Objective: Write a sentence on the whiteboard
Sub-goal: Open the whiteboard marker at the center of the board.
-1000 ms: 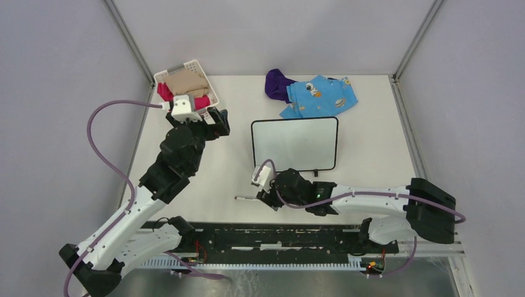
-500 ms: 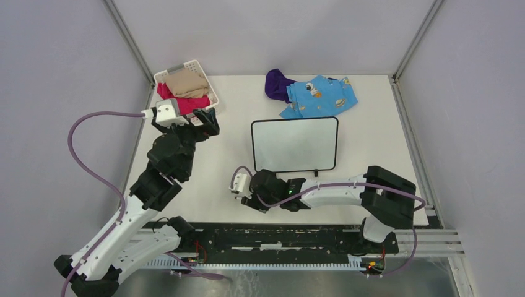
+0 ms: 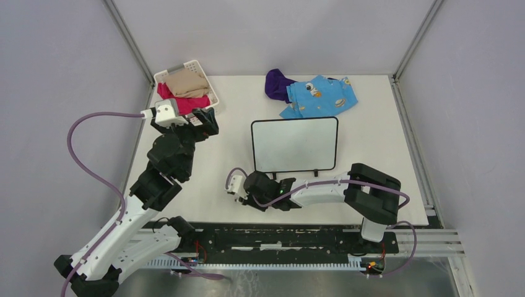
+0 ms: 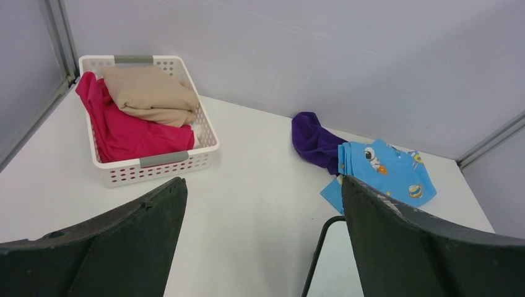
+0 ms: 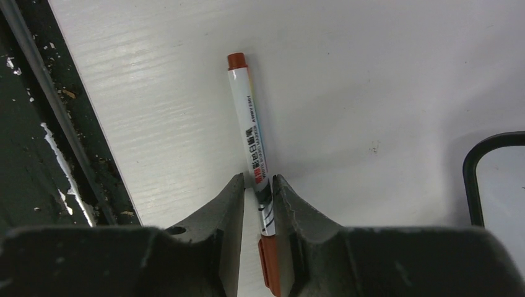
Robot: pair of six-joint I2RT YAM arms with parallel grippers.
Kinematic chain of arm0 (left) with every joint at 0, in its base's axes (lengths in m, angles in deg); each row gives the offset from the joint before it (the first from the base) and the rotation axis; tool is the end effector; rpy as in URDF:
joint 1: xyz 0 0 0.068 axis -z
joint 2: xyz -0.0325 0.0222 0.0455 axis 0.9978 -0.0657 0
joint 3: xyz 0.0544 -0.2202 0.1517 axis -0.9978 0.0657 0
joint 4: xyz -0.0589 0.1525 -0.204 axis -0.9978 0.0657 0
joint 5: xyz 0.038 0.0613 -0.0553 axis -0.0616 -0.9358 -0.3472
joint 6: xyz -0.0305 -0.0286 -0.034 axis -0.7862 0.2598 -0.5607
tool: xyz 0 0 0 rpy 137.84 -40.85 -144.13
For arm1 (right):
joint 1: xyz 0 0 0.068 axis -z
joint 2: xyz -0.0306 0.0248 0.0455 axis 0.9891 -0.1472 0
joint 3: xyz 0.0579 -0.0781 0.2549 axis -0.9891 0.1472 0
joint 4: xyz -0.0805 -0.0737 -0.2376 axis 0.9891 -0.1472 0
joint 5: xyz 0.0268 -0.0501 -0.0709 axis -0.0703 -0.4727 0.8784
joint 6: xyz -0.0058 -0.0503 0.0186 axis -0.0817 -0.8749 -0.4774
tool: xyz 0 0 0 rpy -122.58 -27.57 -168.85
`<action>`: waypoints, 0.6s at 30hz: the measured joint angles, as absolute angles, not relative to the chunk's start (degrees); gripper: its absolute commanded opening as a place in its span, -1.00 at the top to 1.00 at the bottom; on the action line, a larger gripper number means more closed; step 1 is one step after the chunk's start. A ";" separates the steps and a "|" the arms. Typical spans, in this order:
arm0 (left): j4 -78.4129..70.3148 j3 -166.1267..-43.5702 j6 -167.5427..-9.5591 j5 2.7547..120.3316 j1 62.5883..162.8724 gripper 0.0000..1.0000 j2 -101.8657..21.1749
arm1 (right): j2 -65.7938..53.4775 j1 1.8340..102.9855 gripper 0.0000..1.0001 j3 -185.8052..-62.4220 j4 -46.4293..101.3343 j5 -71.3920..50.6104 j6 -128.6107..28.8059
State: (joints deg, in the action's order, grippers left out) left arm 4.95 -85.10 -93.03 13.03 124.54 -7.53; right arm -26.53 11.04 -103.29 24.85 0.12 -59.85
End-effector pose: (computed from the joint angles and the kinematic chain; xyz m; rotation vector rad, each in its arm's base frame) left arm 0.1381 -0.0797 0.3984 -0.2659 1.5126 -0.2219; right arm 0.1201 0.3339 0.1516 -1.4761 2.0103 0.4535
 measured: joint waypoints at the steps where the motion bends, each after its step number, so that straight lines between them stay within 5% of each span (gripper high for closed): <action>1: 4.97 -85.10 -93.03 13.03 124.56 -0.99 -7.53 | -26.53 11.04 0.54 -103.26 24.78 0.26 -59.68; 10: 4.97 -85.10 -93.03 13.03 124.54 -0.99 -7.57 | -24.10 10.71 0.86 -99.79 26.07 3.86 -55.53; 18: 4.99 -85.10 -93.03 13.08 124.56 -0.99 -7.77 | -16.76 13.24 0.82 -92.66 23.45 8.10 -50.59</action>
State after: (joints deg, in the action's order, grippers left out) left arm 4.99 -85.10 -93.03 13.08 124.56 -7.77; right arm -16.76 13.24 -92.66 23.45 8.10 -50.59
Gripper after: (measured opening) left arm 0.994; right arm 0.133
